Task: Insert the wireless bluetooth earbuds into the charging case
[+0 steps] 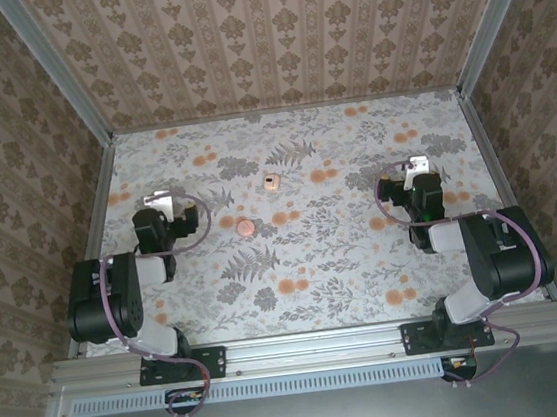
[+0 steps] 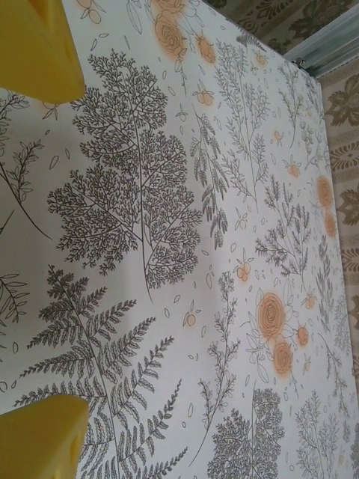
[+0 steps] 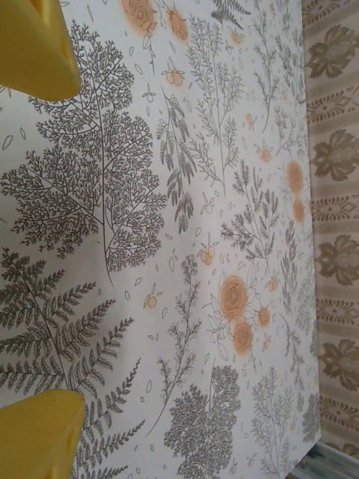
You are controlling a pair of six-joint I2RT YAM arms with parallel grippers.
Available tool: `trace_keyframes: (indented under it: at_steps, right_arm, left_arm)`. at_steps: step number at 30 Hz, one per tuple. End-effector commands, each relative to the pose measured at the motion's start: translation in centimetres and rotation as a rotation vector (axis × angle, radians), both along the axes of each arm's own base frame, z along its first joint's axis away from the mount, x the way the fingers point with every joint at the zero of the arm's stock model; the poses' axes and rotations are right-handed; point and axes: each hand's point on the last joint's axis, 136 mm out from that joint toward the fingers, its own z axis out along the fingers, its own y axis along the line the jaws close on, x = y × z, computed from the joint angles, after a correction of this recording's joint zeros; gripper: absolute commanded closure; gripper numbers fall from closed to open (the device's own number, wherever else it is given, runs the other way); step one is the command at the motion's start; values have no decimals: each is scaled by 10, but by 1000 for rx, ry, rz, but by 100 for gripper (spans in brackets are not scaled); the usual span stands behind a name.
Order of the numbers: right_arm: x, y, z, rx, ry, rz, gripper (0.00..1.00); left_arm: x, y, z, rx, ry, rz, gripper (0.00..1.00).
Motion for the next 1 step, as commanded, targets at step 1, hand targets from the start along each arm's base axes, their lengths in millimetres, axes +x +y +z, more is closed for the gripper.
trace_keyframes:
  at_steps: [1]
  right_arm:
    - [4, 6, 4, 0, -13, 39, 0]
  left_arm:
    - [3, -1, 10, -6, -31, 11, 0]
